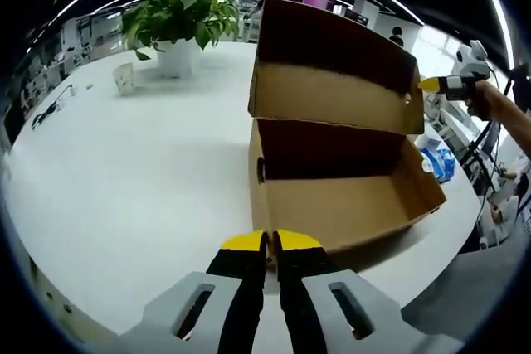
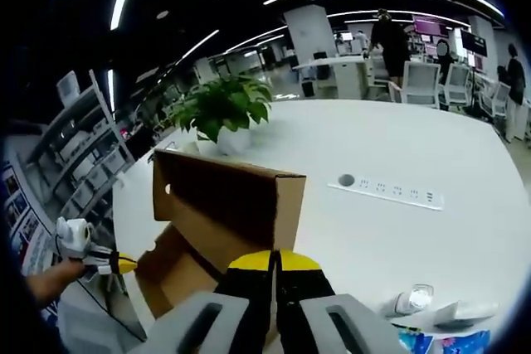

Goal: Operate the shoe box by opening the lid, removing the specified soft item, and placing it in the target area until the item is outside and the box remains undamaged.

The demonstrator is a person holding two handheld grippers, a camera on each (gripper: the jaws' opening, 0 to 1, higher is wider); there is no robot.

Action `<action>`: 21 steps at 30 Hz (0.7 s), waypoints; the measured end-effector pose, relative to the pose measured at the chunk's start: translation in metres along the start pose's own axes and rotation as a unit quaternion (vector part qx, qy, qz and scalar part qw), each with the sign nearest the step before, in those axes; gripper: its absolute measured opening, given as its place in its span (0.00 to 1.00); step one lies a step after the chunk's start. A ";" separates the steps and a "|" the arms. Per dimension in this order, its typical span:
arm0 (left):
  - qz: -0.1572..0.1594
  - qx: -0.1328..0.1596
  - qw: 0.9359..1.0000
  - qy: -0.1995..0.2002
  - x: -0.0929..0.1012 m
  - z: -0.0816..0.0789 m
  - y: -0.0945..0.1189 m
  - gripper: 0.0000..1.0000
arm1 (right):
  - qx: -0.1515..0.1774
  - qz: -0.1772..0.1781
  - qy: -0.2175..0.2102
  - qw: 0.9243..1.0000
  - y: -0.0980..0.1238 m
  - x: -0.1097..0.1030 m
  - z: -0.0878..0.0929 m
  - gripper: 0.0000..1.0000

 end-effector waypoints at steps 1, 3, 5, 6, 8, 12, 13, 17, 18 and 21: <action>0.000 0.000 1.000 0.000 0.000 0.000 0.000 0.01 | 0.003 0.001 0.001 1.000 0.001 0.000 0.000 0.00; -0.001 0.000 1.000 -0.001 0.000 0.000 0.000 0.01 | 0.010 0.003 0.004 1.000 0.003 -0.002 0.002 0.00; -0.001 0.001 1.000 -0.002 0.000 0.000 0.000 0.01 | 0.014 0.003 0.005 1.000 0.005 -0.004 0.003 0.00; -0.001 0.001 1.000 -0.003 0.000 0.000 0.000 0.01 | 0.016 0.003 0.006 1.000 0.007 -0.004 0.004 0.00; -0.002 0.003 1.000 -0.002 0.000 0.000 0.000 0.01 | 0.022 0.004 0.006 1.000 0.010 -0.005 0.006 0.00; -0.003 0.007 1.000 0.001 0.000 0.001 0.000 0.01 | 0.036 0.007 0.010 0.999 0.016 -0.011 0.011 0.00; -0.003 0.007 1.000 0.000 0.000 0.001 0.000 0.01 | 0.039 0.007 0.009 0.999 0.018 -0.012 0.012 0.00; -0.003 0.008 1.000 -0.002 0.001 0.001 0.001 0.01 | 0.051 0.008 0.006 0.999 0.023 -0.016 0.018 0.00; -0.004 0.008 1.000 -0.002 0.001 0.001 0.001 0.01 | 0.054 0.009 0.006 0.998 0.024 -0.016 0.019 0.00; -0.004 0.010 1.000 0.000 0.002 0.001 0.001 0.01 | 0.060 0.009 0.009 0.998 0.028 -0.019 0.023 0.00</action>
Point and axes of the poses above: the point that each gripper's makers call its tool centre point, and the gripper's own axes: y roughly backward along the fingers, x roughly to its right, z roughly out of its underside, the point moved 2 cm from there along y, roughly backward along the fingers, and after that the axes turned 2 degrees about z, right-handed, at the moved point
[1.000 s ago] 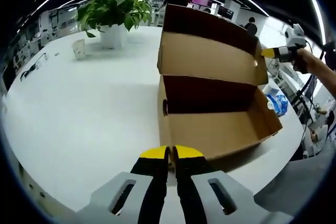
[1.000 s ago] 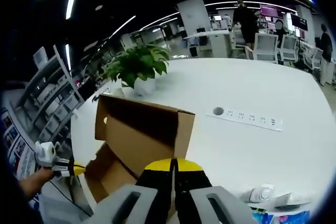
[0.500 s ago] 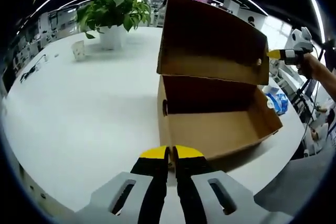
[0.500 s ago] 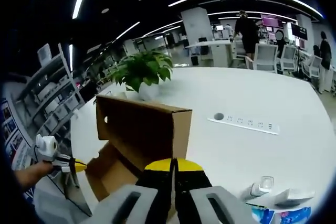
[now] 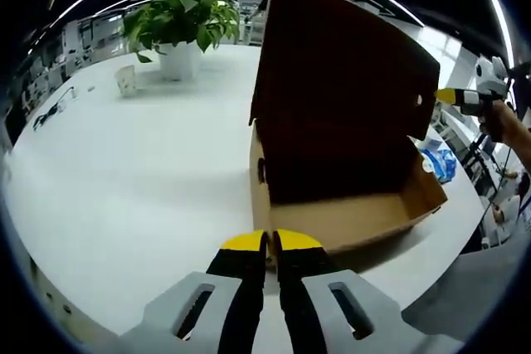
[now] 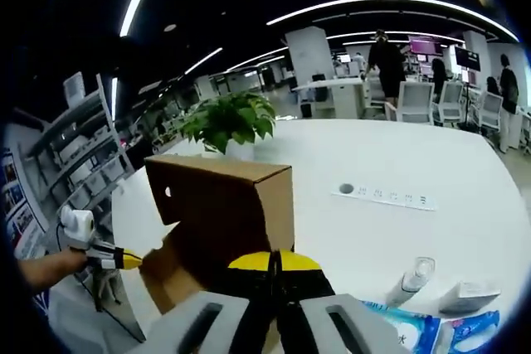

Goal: Operate the shoe box by opening the lid, removing the specified soft item, and placing it in the target area until the item is outside and the box remains undamaged.

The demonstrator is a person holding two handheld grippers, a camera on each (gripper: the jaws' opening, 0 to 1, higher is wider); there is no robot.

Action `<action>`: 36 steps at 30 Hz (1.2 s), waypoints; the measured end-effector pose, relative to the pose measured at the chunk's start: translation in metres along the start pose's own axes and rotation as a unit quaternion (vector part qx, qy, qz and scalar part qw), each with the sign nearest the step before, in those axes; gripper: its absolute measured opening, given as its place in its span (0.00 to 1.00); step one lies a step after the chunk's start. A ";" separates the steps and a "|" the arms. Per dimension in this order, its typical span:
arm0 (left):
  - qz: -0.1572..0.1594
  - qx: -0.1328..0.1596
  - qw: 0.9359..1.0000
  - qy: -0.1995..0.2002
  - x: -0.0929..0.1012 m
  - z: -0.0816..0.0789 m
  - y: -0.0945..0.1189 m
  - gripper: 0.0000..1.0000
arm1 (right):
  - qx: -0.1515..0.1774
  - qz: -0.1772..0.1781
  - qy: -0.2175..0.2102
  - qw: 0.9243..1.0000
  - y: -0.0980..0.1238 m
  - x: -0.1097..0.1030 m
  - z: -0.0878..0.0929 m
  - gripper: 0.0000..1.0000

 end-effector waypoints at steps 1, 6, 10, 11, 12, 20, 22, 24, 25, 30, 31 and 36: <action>0.000 0.000 1.000 0.000 0.000 0.000 0.000 0.01 | 0.001 0.000 -0.001 1.000 0.001 -0.001 0.001 0.00; 0.000 -0.001 1.000 -0.004 0.001 0.000 0.000 0.01 | 0.008 0.001 -0.010 1.000 0.008 -0.004 0.008 0.00; 0.000 0.003 1.000 -0.003 0.001 0.001 0.000 0.01 | 0.013 0.002 -0.014 1.000 0.008 -0.004 0.012 0.00; 0.000 0.004 1.000 -0.001 0.000 0.001 0.000 0.01 | 0.015 0.003 -0.015 1.000 0.009 -0.005 0.013 0.00; 0.001 0.005 1.000 0.000 0.000 0.001 0.001 0.01 | 0.018 0.004 -0.014 1.000 0.011 -0.006 0.015 0.00; 0.002 0.005 1.000 0.000 0.000 0.001 0.001 0.01 | 0.029 0.006 -0.021 0.999 0.015 -0.008 0.025 0.00; 0.003 0.005 1.000 0.000 0.000 0.001 0.001 0.02 | 0.030 0.007 -0.020 0.999 0.017 -0.009 0.027 0.00; 0.004 0.005 1.000 0.001 0.000 0.001 0.001 0.02 | 0.032 0.010 -0.018 0.999 0.018 -0.010 0.029 0.00; 0.004 0.005 1.000 0.001 0.000 0.001 0.001 0.02 | 0.032 0.010 -0.019 0.999 0.019 -0.011 0.030 0.00; 0.007 0.005 1.000 -0.002 0.001 0.002 0.002 0.02 | 0.034 0.011 -0.018 0.999 0.021 -0.013 0.036 0.00; 0.008 0.004 1.000 -0.003 0.001 0.002 0.002 0.02 | 0.035 0.011 -0.018 0.999 0.022 -0.013 0.036 0.00; 0.008 0.001 1.000 -0.010 0.001 0.001 0.003 0.03 | 0.034 0.010 -0.013 0.999 0.024 -0.017 0.041 0.00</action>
Point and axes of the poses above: the point that each gripper's makers call its tool centre point, and the gripper's own axes: y roughly backward along the fingers, x roughly to its right, z roughly out of its underside, the point moved 2 cm from there along y, roughly backward along the fingers, and after that the axes turned 2 degrees about z, right-handed, at the moved point
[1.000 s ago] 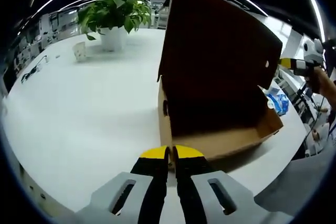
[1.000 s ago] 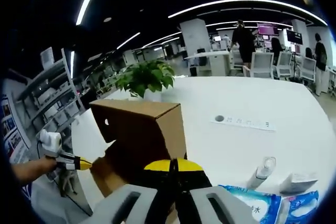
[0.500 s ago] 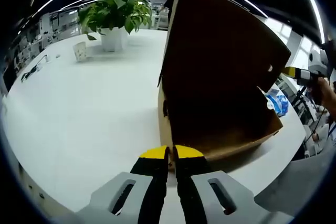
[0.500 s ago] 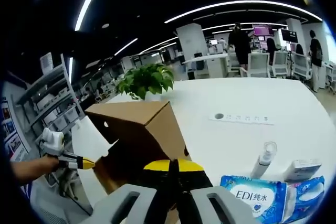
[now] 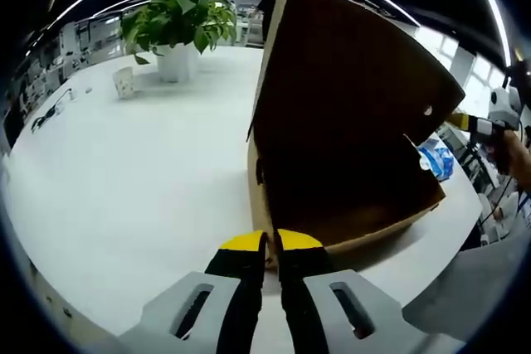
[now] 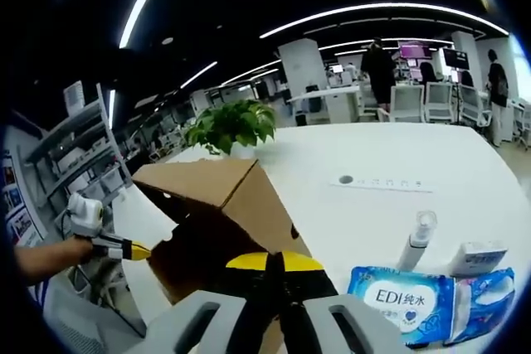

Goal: Operate the shoe box by opening the lid, removing the specified soft item, and placing it in the target area until the item is outside and the box remains undamaged.

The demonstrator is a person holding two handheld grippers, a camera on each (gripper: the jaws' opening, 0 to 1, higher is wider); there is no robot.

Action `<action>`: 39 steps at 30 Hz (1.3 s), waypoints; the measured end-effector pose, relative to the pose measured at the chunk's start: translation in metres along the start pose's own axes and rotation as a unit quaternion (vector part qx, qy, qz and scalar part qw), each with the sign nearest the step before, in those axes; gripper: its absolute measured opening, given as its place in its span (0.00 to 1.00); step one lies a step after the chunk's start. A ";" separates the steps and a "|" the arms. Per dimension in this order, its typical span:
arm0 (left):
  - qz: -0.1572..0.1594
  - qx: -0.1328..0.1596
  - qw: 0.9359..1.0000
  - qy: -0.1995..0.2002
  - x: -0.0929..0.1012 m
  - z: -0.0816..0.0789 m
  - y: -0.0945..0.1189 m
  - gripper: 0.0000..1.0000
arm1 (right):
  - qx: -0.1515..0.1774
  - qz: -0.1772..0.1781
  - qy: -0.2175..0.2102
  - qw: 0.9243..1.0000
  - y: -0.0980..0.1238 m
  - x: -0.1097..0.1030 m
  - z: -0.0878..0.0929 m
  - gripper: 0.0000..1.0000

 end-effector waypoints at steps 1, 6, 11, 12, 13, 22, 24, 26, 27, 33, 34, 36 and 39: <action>0.000 0.000 1.000 0.001 0.000 0.000 0.000 0.03 | -0.002 0.001 0.004 1.000 0.001 -0.001 0.001 0.00; 0.000 0.008 1.000 0.003 -0.001 -0.005 0.002 0.02 | -0.003 0.001 0.020 1.000 0.004 -0.003 0.005 0.00; -0.008 0.026 1.000 0.000 -0.004 -0.015 0.009 0.04 | -0.006 0.000 0.023 1.000 0.006 -0.005 0.009 0.00; -0.008 0.028 1.000 -0.002 -0.004 -0.017 0.010 0.05 | -0.007 0.000 0.026 1.000 0.006 -0.005 0.010 0.00; -0.009 0.031 0.999 -0.003 -0.004 -0.018 0.010 0.05 | -0.007 0.000 0.027 1.000 0.006 -0.005 0.011 0.00; -0.010 0.042 0.999 -0.013 -0.002 -0.026 0.017 0.09 | -0.013 0.000 0.055 0.998 0.010 -0.010 0.021 0.01; -0.009 0.048 0.999 -0.016 -0.001 -0.028 0.018 0.10 | -0.014 0.000 0.057 0.998 0.011 -0.011 0.022 0.02; -0.007 0.052 0.998 -0.019 0.000 -0.031 0.020 0.11 | -0.017 -0.001 0.063 0.998 0.012 -0.012 0.024 0.02; -0.006 0.054 0.998 -0.022 0.000 -0.032 0.020 0.12 | -0.017 -0.002 0.065 0.998 0.012 -0.012 0.025 0.02; 0.007 0.060 0.997 -0.038 0.005 -0.035 0.023 0.14 | -0.022 -0.012 0.076 0.997 0.014 -0.015 0.033 0.05; 0.009 0.061 0.997 -0.040 0.006 -0.035 0.024 0.14 | -0.024 -0.014 0.078 0.997 0.015 -0.015 0.035 0.05; 0.010 0.062 0.997 -0.044 0.006 -0.036 0.024 0.15 | -0.026 -0.015 0.082 0.996 0.015 -0.016 0.037 0.06; 0.015 0.071 0.996 -0.050 0.008 -0.038 0.026 0.15 | -0.029 -0.020 0.094 0.995 0.016 -0.018 0.041 0.07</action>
Point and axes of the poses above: the point that each gripper's makers call its tool centre point, and the gripper's own axes: y roughly backward along the fingers, x roughly to its right, z roughly out of its underside, the point moved 2 cm from there along y, roughly backward along the fingers, and after that the axes turned 2 degrees about z, right-handed, at the moved point
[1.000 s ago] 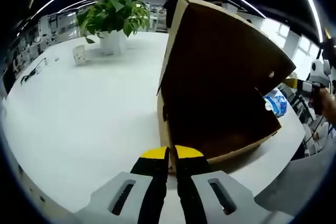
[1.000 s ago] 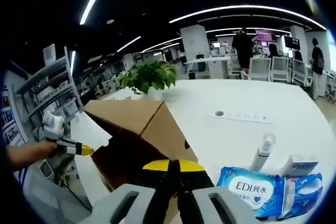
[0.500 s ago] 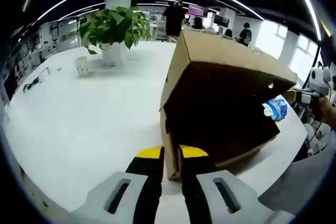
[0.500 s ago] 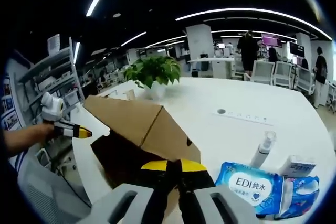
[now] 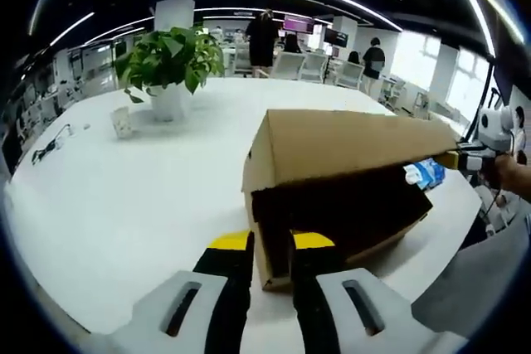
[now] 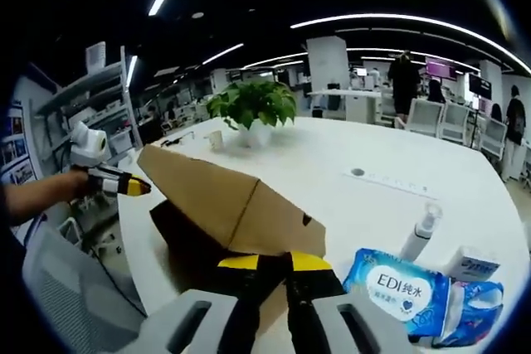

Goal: Operate the shoe box by opening the lid, removing the specified soft item, and placing it in the target area until the item is outside and the box remains undamaged.

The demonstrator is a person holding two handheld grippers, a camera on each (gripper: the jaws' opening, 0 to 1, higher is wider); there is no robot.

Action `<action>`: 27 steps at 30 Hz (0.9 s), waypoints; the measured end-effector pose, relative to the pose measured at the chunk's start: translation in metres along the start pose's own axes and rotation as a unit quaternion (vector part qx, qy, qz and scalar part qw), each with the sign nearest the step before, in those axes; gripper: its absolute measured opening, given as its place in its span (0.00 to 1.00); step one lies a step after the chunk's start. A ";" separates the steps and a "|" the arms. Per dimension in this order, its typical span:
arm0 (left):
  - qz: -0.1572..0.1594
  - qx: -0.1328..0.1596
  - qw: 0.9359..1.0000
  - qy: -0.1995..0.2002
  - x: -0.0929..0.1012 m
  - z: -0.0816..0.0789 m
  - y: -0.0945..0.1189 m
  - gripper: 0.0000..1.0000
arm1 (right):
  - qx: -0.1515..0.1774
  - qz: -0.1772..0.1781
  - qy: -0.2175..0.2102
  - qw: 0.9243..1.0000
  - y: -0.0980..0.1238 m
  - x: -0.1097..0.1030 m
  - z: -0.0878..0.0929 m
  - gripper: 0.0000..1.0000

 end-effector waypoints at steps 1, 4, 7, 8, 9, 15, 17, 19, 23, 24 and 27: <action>0.002 0.002 1.000 -0.001 0.001 -0.001 0.000 0.15 | -0.001 -0.001 0.001 1.000 0.000 0.000 0.001 0.08; 0.008 0.009 1.000 -0.003 0.003 -0.004 0.001 0.16 | -0.003 -0.003 0.010 1.000 0.000 -0.002 0.003 0.09; 0.009 0.011 1.000 -0.006 0.003 -0.006 0.000 0.16 | -0.005 -0.007 0.013 1.000 0.000 -0.002 0.005 0.10; 0.009 0.013 1.000 -0.009 0.003 -0.006 0.001 0.16 | -0.006 -0.008 0.016 1.000 0.001 -0.003 0.006 0.10; 0.011 0.015 1.000 -0.010 0.004 -0.007 0.001 0.16 | -0.007 -0.009 0.022 1.000 0.001 -0.003 0.007 0.11; 0.018 0.017 0.999 -0.024 0.005 -0.006 0.001 0.18 | -0.011 -0.017 0.033 0.999 0.001 -0.008 0.013 0.14; 0.022 0.014 0.999 -0.026 0.006 -0.005 0.001 0.19 | -0.012 -0.020 0.039 0.999 0.001 -0.009 0.015 0.15; 0.027 0.011 0.999 -0.024 0.007 -0.003 0.000 0.20 | -0.013 -0.020 0.041 0.999 0.001 -0.009 0.017 0.16; 0.032 0.008 0.999 -0.028 0.009 -0.001 0.000 0.21 | -0.014 -0.024 0.041 0.999 0.001 -0.011 0.019 0.17; 0.034 0.005 0.999 -0.033 0.010 0.001 -0.001 0.22 | -0.014 -0.025 0.044 0.999 0.001 -0.011 0.020 0.18; 0.034 -0.001 0.999 -0.041 0.010 0.004 -0.002 0.23 | -0.018 -0.030 0.055 0.998 0.002 -0.014 0.024 0.19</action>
Point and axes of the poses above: the point that each gripper's makers call its tool centre point, and the gripper's own axes: y roughly backward along the fingers, x roughly to its right, z roughly out of its underside, the point moved 2 cm from there along y, roughly backward along the fingers, and after that the axes turned 2 degrees about z, right-handed, at the moved point
